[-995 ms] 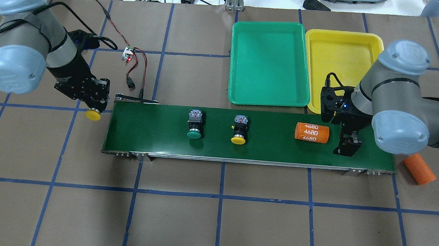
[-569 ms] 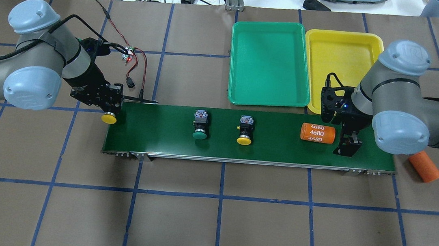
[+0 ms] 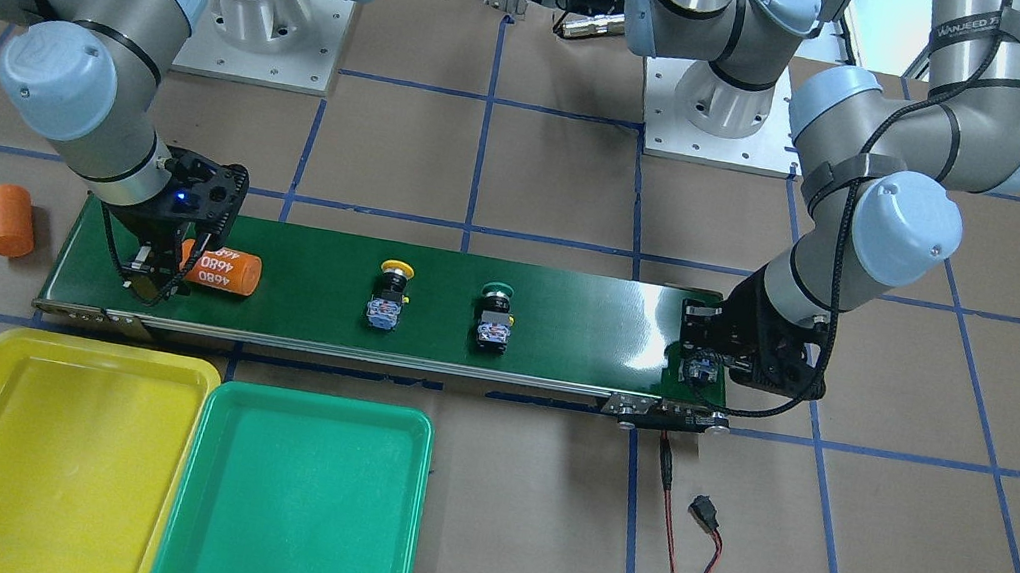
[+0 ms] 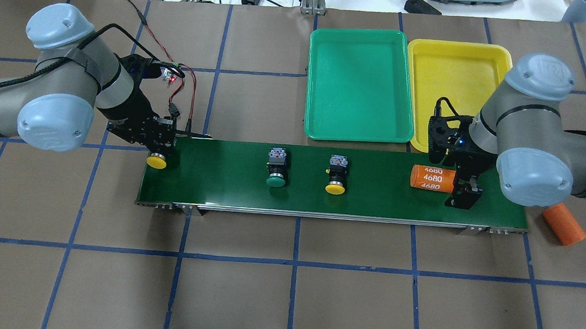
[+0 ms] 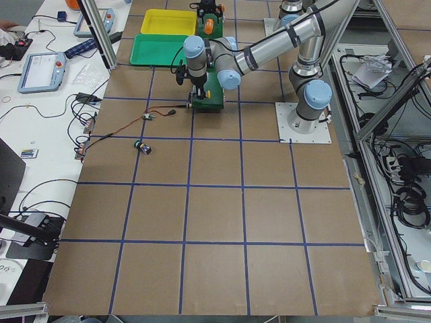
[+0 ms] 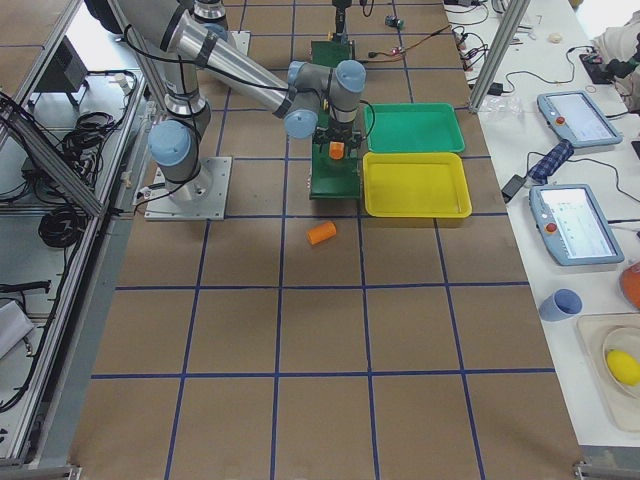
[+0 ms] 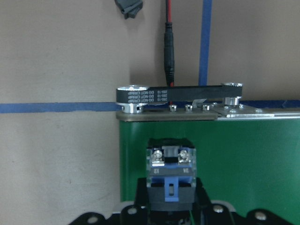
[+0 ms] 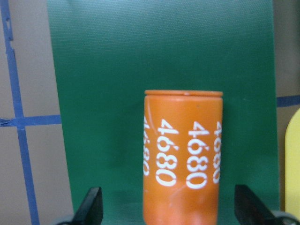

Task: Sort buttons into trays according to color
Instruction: 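Place the yellow-capped button on the belt's near end with the left gripper, then return the left gripper and grasp a green-capped button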

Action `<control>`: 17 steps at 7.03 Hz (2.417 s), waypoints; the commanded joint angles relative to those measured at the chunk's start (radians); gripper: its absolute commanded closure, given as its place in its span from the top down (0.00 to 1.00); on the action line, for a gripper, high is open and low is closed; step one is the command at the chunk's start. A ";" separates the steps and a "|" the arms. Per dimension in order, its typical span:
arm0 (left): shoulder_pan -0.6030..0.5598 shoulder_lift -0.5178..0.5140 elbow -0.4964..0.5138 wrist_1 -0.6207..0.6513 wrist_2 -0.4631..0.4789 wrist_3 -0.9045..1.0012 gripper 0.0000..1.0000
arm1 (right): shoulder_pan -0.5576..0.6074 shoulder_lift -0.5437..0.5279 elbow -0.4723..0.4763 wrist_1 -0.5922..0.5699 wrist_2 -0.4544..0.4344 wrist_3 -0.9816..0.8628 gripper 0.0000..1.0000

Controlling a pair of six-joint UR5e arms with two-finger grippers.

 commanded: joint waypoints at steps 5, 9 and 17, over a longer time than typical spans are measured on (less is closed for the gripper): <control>0.022 0.031 0.074 -0.014 0.031 0.015 1.00 | -0.004 0.002 -0.005 0.003 0.007 0.129 1.00; 0.203 -0.199 0.379 -0.028 0.120 0.452 1.00 | -0.004 0.002 -0.005 0.006 0.017 0.259 1.00; 0.260 -0.625 0.751 0.044 0.109 0.876 1.00 | -0.002 0.020 -0.008 0.011 0.035 0.758 1.00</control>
